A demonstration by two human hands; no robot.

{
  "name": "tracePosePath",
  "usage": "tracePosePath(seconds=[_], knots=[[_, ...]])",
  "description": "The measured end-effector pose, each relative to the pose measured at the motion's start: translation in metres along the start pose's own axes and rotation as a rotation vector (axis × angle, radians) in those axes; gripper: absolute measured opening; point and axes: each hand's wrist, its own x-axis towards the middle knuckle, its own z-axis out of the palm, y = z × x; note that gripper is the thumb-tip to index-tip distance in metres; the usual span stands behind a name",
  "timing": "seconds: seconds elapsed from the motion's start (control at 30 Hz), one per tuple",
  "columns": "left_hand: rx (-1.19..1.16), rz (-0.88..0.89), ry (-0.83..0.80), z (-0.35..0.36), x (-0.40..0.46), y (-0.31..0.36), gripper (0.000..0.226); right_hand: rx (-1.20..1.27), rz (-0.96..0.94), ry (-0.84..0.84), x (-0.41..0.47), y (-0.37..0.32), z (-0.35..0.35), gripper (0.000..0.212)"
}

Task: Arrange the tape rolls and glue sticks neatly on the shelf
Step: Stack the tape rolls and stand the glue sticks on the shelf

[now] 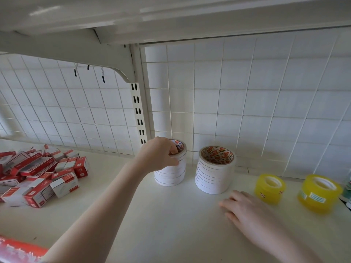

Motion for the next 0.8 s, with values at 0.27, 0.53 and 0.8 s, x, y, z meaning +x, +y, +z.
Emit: tracePosePath(seconds=[0.27, 0.53, 0.8], knots=[[0.0, 0.003, 0.0, -0.001, -0.004, 0.001, 0.021, 0.003, -0.003, -0.012, 0.0, -0.001, -0.004, 0.026], [0.052, 0.065, 0.148, 0.0, -0.027, 0.006, 0.021, -0.053, 0.037, -0.08, -0.006, -0.002, -0.016, 0.022], [-0.011, -0.152, 0.324, 0.024, -0.106, 0.018, 0.052, -0.124, 0.17, -0.058, -0.037, 0.009, -0.037, 0.023]])
